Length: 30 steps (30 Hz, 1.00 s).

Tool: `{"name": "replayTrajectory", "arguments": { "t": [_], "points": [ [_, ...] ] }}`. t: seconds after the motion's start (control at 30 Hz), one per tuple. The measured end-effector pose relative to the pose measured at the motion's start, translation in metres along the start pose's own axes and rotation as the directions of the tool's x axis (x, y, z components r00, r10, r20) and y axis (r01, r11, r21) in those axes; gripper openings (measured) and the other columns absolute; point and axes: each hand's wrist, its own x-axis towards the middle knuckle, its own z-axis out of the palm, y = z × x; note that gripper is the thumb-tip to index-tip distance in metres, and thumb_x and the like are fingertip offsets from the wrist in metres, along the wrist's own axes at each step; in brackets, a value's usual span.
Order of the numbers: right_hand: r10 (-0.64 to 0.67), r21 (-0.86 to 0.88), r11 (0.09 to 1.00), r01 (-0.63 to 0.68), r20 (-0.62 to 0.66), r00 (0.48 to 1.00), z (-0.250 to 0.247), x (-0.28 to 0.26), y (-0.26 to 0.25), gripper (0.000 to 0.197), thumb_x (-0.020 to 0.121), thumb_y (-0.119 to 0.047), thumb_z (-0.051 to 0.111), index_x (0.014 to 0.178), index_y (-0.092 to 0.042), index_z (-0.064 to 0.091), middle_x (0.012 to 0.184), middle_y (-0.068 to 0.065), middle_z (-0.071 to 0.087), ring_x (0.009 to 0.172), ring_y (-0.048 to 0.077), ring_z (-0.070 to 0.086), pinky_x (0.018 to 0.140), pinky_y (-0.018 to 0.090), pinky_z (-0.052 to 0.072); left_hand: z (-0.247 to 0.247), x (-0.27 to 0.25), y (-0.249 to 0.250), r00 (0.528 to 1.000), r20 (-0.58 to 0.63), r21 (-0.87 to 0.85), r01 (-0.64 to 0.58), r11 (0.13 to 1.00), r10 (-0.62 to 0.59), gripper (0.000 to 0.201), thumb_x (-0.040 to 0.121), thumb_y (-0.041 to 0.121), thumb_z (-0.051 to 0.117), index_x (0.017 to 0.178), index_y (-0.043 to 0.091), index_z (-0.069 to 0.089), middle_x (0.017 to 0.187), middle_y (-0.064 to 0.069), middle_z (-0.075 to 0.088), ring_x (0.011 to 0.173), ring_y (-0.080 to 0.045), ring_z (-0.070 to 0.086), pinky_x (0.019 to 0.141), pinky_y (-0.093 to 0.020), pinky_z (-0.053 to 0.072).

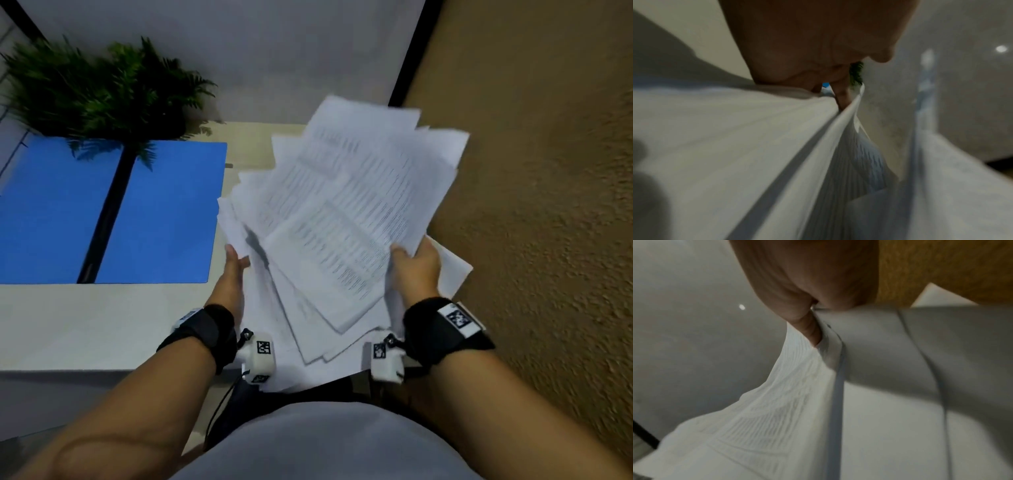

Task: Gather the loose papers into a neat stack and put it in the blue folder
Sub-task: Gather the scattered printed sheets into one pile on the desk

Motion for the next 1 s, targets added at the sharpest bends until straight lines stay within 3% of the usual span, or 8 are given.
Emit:
{"name": "replayTrajectory", "arguments": {
  "t": [0.07,0.2,0.33,0.5,0.67,0.77,0.83,1.0],
  "points": [
    [0.154,-0.010,0.988,-0.154,0.081,0.985,0.008,-0.001,0.034,0.040,0.095,-0.002,0.054,0.134,-0.010,0.056,0.127,0.009,0.064,0.106,0.023,0.064,0.096,0.033,0.052,-0.001,-0.003,0.006,1.000,0.025,-0.002,0.005,1.000,-0.005,0.075,0.079,0.083,0.046,0.128,0.028,0.062,0.149,0.008,0.047,0.131,-0.011,0.047,0.120,-0.044,0.028],
    [0.362,-0.047,0.932,-0.359,0.180,0.915,0.015,-0.002,0.065,0.035,0.092,-0.004,0.063,0.125,-0.014,0.058,0.117,0.005,0.067,0.101,0.023,0.063,0.091,0.039,0.051,-0.002,0.002,-0.007,0.999,-0.041,0.148,-0.006,0.989,0.012,0.037,0.093,0.037,0.064,0.126,0.022,0.060,0.124,-0.002,0.068,0.105,-0.020,0.067,0.103,-0.041,0.049],
    [0.279,0.022,0.960,-0.279,-0.010,0.960,0.010,0.018,0.068,0.041,0.094,-0.004,0.061,0.135,-0.008,0.056,0.125,0.000,0.062,0.115,0.023,0.060,0.105,0.037,0.045,-0.019,0.029,-0.024,0.990,-0.141,0.249,0.007,0.969,0.029,0.049,0.070,0.057,0.070,0.102,0.021,0.066,0.115,-0.005,0.073,0.105,-0.030,0.069,0.102,-0.049,0.050],
    [0.240,-0.031,0.968,-0.249,-0.170,0.956,0.004,0.041,0.063,0.035,0.095,-0.003,0.052,0.129,-0.010,0.061,0.125,0.002,0.062,0.110,0.021,0.059,0.103,0.035,0.046,-0.012,0.026,-0.015,0.984,-0.166,0.317,-0.008,0.948,0.064,0.040,0.091,0.049,0.059,0.087,0.009,0.064,0.097,-0.014,0.070,0.097,-0.031,0.064,0.103,-0.043,0.047],
    [0.254,0.069,0.967,-0.245,-0.195,0.948,0.002,0.052,0.062,0.041,0.096,-0.006,0.049,0.134,-0.020,0.059,0.108,-0.008,0.063,0.100,0.017,0.060,0.087,0.028,0.047,-0.003,0.014,-0.005,0.989,-0.147,0.138,0.001,0.990,0.019,0.032,0.103,0.027,0.050,0.118,0.002,0.061,0.118,-0.005,0.066,0.108,-0.022,0.062,0.109,-0.039,0.043],
    [0.327,0.141,0.941,-0.307,-0.152,0.933,-0.004,0.065,0.073,0.026,0.094,-0.013,0.051,0.105,-0.032,0.063,0.090,-0.012,0.060,0.082,0.011,0.059,0.072,0.029,0.052,-0.006,0.015,-0.004,0.989,-0.145,0.100,0.006,0.995,0.009,0.023,0.102,0.028,0.049,0.106,0.011,0.065,0.103,-0.011,0.064,0.091,-0.025,0.057,0.088,-0.036,0.045],
    [0.362,0.201,0.924,-0.326,-0.179,0.915,-0.010,0.071,0.076,0.022,0.096,-0.012,0.050,0.096,-0.031,0.061,0.092,-0.010,0.060,0.084,0.011,0.057,0.077,0.028,0.050,-0.008,0.016,-0.003,0.983,-0.182,0.149,0.031,0.988,-0.003,0.024,0.102,0.032,0.048,0.088,0.016,0.059,0.082,-0.014,0.055,0.070,-0.024,0.048,0.071,-0.034,0.040],
    [0.258,0.192,0.957,-0.216,-0.228,0.939,-0.023,0.075,0.059,0.041,0.101,-0.003,0.040,0.136,-0.020,0.053,0.107,-0.012,0.060,0.097,0.016,0.056,0.089,0.026,0.039,-0.011,0.017,0.000,0.974,-0.225,0.334,0.058,0.941,0.020,0.031,0.101,0.034,0.049,0.083,0.009,0.049,0.073,-0.015,0.052,0.066,-0.024,0.050,0.077,-0.045,0.048]
  ]
}}
